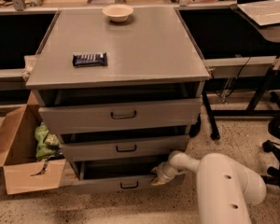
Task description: Open bottom drawer
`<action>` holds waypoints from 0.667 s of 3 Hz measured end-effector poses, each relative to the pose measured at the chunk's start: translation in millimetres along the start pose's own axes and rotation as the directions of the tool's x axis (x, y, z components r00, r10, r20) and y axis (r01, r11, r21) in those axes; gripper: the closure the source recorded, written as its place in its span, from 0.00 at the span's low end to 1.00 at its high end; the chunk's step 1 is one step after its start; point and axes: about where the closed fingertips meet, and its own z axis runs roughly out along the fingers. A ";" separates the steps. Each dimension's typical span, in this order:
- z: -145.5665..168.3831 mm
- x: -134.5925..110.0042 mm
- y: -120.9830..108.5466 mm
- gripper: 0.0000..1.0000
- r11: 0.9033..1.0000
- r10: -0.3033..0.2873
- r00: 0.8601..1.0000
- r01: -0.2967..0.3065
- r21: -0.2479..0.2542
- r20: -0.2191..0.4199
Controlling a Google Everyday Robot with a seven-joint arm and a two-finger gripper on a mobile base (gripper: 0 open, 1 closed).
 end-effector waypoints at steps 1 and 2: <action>0.1 0.0 0.0 0.04 1.000 0.000 1.000 0.000 0.000 0.000; 0.1 0.0 0.1 0.00 1.000 0.000 1.000 0.000 0.000 0.000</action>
Offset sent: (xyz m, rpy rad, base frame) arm 0.0000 0.0000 0.0000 0.0000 0.0000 0.0000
